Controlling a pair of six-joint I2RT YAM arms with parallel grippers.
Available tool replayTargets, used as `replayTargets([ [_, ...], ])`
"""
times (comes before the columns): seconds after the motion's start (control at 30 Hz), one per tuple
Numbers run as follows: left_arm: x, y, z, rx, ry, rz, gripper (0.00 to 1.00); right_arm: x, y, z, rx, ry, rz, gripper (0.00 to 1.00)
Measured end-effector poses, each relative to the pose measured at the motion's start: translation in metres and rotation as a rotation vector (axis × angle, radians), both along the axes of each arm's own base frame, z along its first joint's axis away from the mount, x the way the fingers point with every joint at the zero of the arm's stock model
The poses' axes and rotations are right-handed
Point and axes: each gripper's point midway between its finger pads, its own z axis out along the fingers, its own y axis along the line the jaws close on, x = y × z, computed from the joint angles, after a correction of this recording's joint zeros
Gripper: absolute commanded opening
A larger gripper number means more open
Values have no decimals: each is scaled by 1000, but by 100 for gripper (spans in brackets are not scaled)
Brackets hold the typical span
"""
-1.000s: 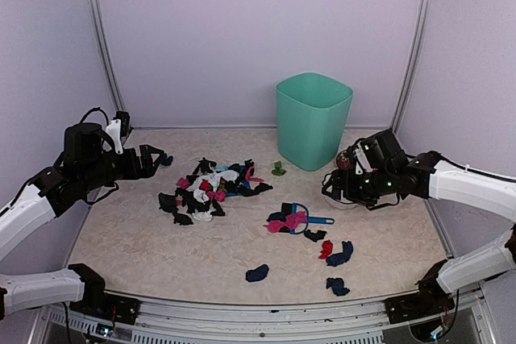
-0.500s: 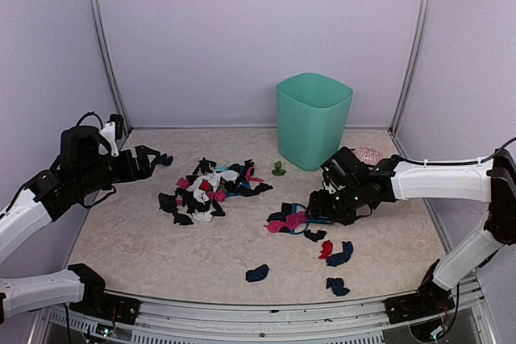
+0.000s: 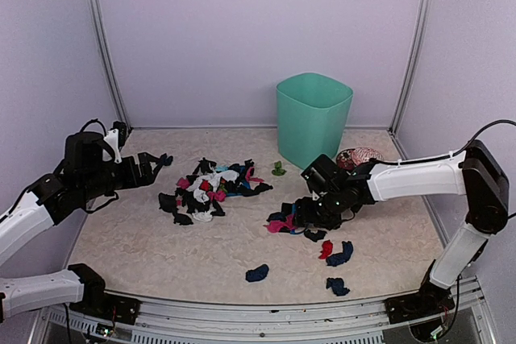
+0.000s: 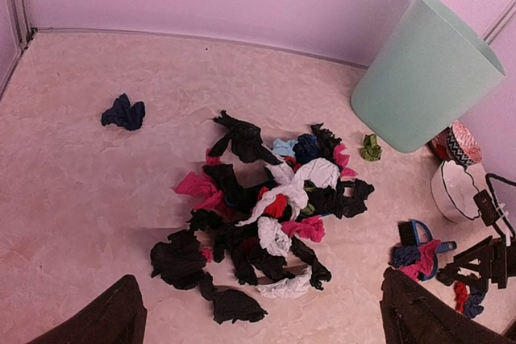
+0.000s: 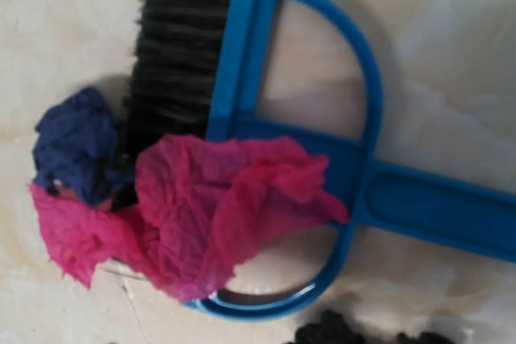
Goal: Sweep away the paper scraps from the table
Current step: Pick up the broom from the center of the board.
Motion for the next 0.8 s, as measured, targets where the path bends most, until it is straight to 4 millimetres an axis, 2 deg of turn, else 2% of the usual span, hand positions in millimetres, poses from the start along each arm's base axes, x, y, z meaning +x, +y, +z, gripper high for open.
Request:
replayTargets([
  [0.53, -3, -4, -2, 10, 3, -5, 99, -12, 14, -12, -3, 17, 26, 69],
  [0.67, -3, -4, -3, 16, 7, -3, 99, -9, 14, -11, -14, 6, 17, 69],
  [0.8, -4, -4, -3, 20, 6, 0, 99, 2, 15, -1, -19, -40, -6, 68],
])
